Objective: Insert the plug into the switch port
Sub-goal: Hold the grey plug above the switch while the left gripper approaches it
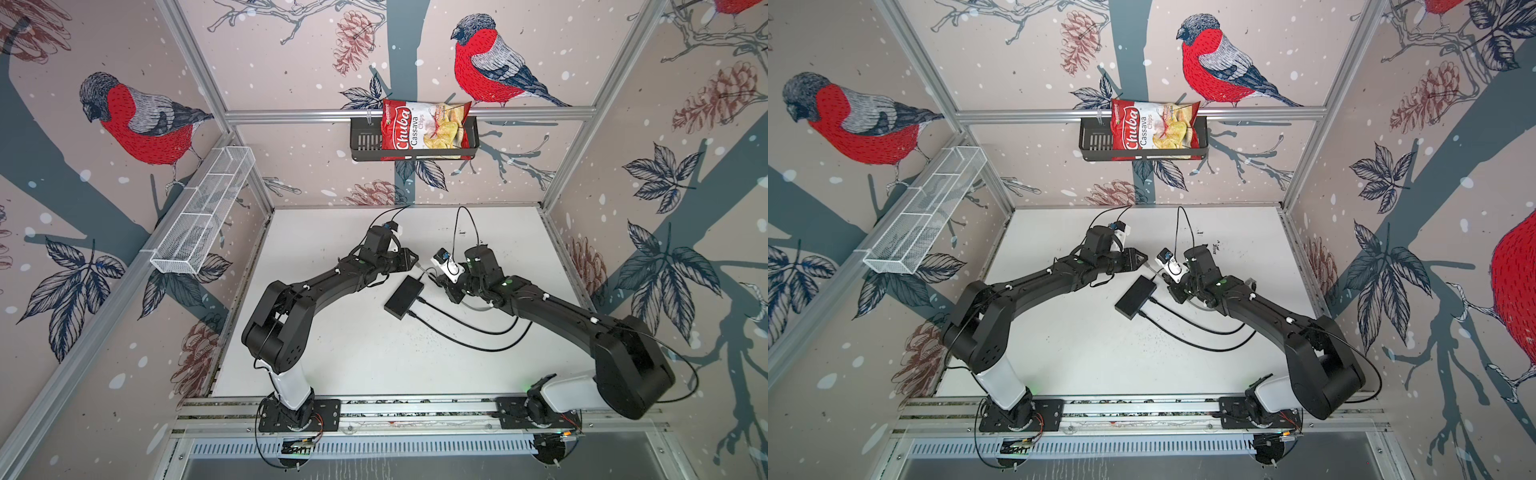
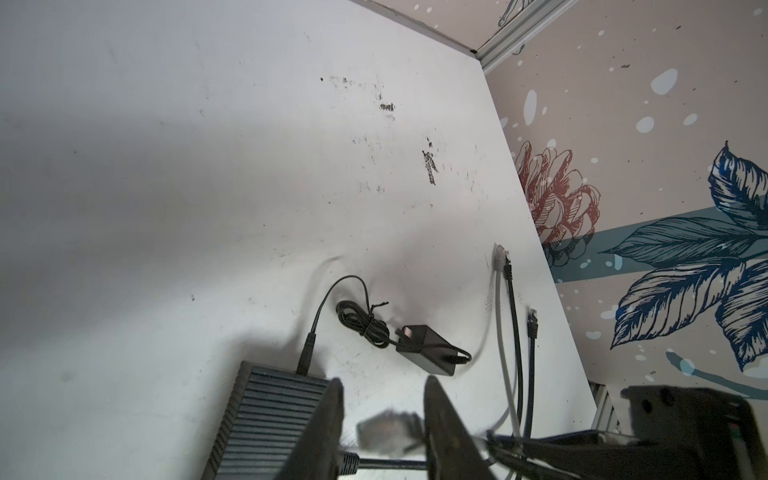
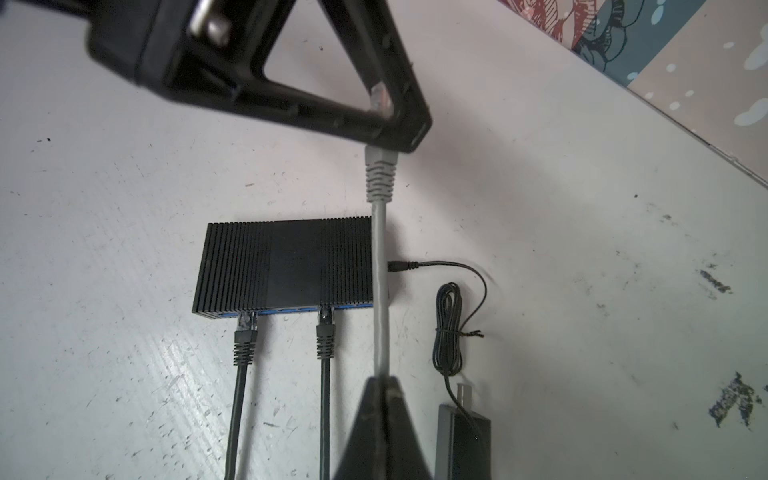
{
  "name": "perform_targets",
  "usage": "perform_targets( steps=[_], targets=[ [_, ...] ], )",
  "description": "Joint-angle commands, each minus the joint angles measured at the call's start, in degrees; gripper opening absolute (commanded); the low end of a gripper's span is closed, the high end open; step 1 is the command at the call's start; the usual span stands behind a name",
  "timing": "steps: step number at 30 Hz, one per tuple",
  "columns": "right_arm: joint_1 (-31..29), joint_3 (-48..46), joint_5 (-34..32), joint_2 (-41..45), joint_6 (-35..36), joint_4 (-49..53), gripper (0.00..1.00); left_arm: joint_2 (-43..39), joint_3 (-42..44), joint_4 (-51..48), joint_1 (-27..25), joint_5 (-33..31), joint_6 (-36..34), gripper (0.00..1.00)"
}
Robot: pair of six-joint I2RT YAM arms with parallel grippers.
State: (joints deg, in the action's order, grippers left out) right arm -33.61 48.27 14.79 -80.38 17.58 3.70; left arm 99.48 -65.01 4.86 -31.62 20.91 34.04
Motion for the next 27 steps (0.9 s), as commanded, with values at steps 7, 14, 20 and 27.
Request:
perform_targets(
  steps=[7,14,20,27],
  targets=[
    [0.69,-0.55,2.73,1.11,-1.05,-2.54,0.05,-0.81,0.74,1.85,0.06,0.18,0.17,0.35],
    [0.15,-0.47,1.73,-0.04,-1.63,-4.34,0.09,-0.51,0.74,1.9,0.06,0.54,0.15,0.27],
    [0.08,-0.66,2.73,-2.94,-2.92,-8.05,0.19,-0.52,0.98,0.61,0.02,-0.43,-0.37,0.25],
    [-1.77,1.21,3.14,-9.2,-2.26,-6.25,0.22,-1.39,2.77,0.36,0.93,-1.44,-0.63,0.32]
  ],
)
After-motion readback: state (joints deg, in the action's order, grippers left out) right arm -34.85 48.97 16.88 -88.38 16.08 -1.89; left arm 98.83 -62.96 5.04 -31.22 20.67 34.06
